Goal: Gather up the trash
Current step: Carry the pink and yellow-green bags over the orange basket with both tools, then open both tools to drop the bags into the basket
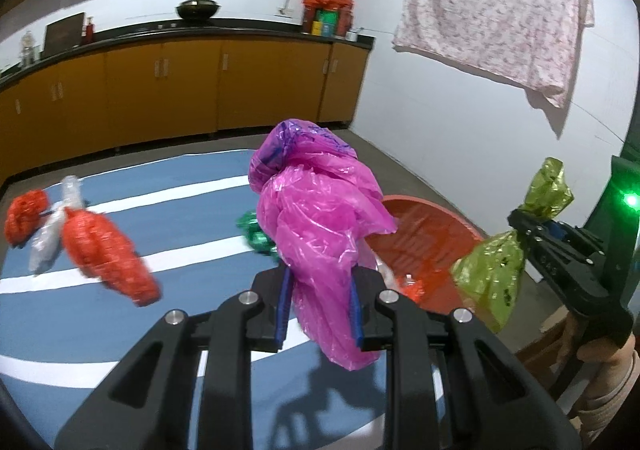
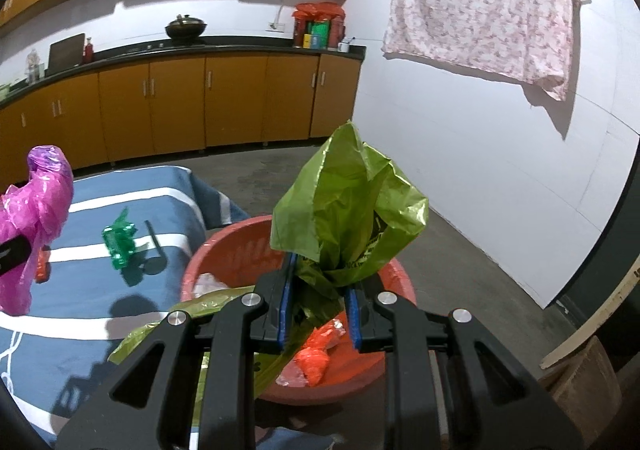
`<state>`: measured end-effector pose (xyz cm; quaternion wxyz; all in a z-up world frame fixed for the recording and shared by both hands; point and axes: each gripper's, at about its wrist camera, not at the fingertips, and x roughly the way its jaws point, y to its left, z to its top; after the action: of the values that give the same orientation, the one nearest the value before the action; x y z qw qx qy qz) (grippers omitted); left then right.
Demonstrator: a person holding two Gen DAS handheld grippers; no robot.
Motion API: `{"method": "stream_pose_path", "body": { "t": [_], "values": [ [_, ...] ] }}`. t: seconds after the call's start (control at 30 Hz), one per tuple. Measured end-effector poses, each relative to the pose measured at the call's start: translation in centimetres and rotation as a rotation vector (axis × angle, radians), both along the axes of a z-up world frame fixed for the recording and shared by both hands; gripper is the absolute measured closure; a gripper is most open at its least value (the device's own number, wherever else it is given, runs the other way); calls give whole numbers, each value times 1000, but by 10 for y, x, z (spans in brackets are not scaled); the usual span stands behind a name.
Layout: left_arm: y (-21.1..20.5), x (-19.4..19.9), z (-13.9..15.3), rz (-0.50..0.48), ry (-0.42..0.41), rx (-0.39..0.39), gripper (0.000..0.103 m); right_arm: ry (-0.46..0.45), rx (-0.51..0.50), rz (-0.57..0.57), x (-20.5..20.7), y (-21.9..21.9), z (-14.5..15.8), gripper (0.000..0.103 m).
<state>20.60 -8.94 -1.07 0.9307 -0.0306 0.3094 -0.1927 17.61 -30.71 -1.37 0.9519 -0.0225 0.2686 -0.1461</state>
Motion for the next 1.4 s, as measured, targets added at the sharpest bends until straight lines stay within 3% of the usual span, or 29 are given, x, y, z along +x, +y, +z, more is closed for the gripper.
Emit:
{"method": "stream_pose_path", "body": {
  "t": [0.5, 0.87, 1.17, 1.27, 1.4],
  "values": [
    [-76, 42, -32, -139, 65, -12, 79, 2, 38, -87, 27, -58, -10, 81],
    [-121, 77, -51, -217, 85, -6, 79, 19, 31, -75, 51, -62, -24, 81],
    [-138, 98, -63, -262, 114, -4, 76, 29, 82, -49, 53, -71, -31, 80],
    [-139, 103, -63, -264, 123, -11, 70, 33, 112, -35, 52, -74, -32, 74],
    [-137, 105, -64, -253, 124, -14, 59, 25, 135, -16, 50, -75, -31, 57]
  ]
}}
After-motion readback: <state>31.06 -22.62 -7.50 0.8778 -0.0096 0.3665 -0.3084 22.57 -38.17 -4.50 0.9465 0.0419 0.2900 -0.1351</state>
